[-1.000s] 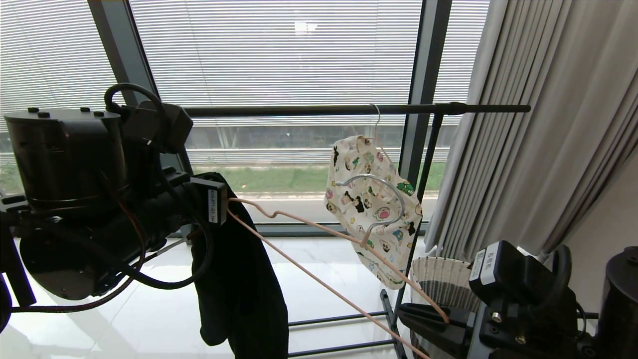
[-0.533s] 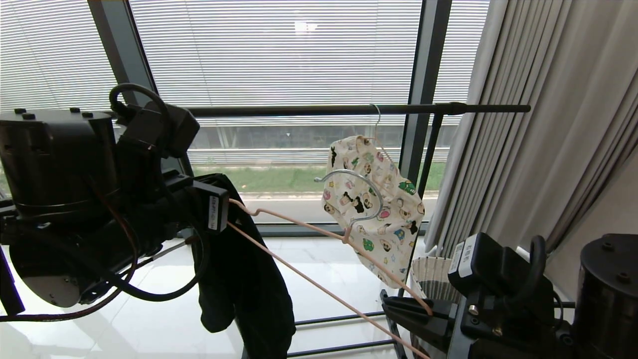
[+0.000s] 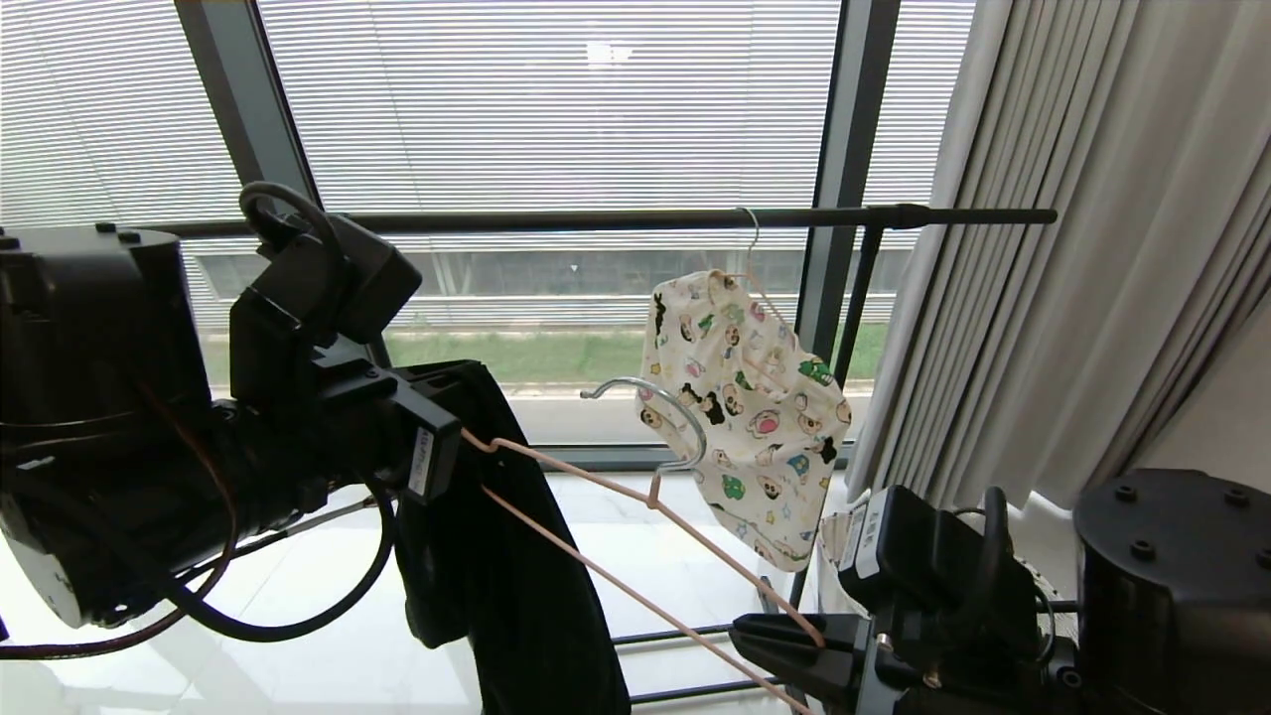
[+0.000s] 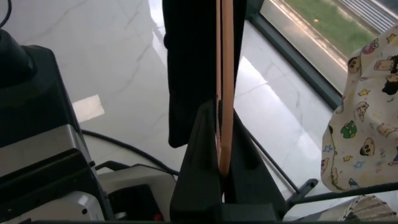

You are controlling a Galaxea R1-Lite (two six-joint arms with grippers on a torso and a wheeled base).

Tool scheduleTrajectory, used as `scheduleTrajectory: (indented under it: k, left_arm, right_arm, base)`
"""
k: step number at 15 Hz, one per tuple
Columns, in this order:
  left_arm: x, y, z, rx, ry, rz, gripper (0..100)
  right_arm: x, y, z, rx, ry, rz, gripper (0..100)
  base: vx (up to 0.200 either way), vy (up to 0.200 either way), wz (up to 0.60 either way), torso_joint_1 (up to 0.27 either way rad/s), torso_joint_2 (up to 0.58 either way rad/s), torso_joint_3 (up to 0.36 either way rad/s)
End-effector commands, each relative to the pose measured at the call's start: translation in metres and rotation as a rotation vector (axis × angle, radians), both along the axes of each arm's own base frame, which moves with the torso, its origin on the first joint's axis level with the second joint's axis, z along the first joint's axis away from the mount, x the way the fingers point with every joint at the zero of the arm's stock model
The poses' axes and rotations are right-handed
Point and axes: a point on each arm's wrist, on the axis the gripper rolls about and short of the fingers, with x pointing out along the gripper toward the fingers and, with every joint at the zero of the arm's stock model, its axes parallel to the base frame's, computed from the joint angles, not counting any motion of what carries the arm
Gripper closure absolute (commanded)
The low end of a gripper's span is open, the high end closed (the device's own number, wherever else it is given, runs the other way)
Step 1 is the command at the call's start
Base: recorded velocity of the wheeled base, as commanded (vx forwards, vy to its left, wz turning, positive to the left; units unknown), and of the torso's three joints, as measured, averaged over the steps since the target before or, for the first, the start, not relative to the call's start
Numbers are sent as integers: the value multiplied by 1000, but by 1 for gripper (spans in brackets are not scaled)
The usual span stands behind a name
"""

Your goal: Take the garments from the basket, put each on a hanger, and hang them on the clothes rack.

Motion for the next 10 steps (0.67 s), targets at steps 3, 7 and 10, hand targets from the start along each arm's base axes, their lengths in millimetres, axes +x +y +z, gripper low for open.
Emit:
scheduleTrajectory:
  k: [3, 7, 10]
  left_arm:
    - [-10, 4, 1, 14, -22, -78, 100]
    - [-19, -6, -3, 31, -17, -174, 100]
    - [-23, -10, -2, 26, -19, -194, 100]
  right_arm:
    - [11, 8, -4, -11, 14, -7, 100]
    - [22, 31, -7, -15, 24, 10, 100]
    - [31, 45, -9, -13, 34, 8, 100]
  base:
    - [0, 0, 0, 0, 0, 0]
    - [0, 0, 0, 0, 0, 0]
    - [0, 0, 0, 0, 0, 0]
